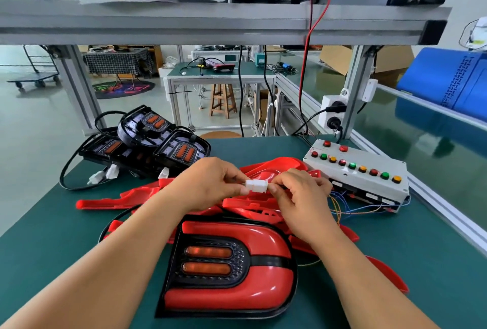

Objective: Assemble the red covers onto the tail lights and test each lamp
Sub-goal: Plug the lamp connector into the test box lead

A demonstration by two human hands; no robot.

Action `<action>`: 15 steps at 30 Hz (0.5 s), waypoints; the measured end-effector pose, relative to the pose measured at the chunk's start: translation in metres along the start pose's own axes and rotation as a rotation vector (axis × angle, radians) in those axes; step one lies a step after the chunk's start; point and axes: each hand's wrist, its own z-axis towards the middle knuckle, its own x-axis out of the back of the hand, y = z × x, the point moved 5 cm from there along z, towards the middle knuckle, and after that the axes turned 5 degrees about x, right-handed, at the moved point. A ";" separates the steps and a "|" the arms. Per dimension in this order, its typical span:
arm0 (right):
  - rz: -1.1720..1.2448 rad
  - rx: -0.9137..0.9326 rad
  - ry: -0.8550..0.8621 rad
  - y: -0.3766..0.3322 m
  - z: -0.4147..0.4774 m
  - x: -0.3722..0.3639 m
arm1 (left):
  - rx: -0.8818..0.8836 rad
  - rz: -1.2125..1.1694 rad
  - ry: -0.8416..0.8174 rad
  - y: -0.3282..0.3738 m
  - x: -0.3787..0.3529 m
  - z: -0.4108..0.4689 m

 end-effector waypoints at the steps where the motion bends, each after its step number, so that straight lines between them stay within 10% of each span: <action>1: -0.028 -0.033 -0.001 0.006 0.000 0.001 | 0.017 0.052 -0.037 -0.009 0.005 -0.005; 6: -0.194 -0.215 -0.009 0.038 -0.001 0.008 | 0.081 -0.272 -0.050 -0.069 0.027 -0.063; 15: -0.421 -0.334 -0.207 0.060 0.008 -0.004 | 0.130 -0.033 0.286 -0.076 -0.002 -0.057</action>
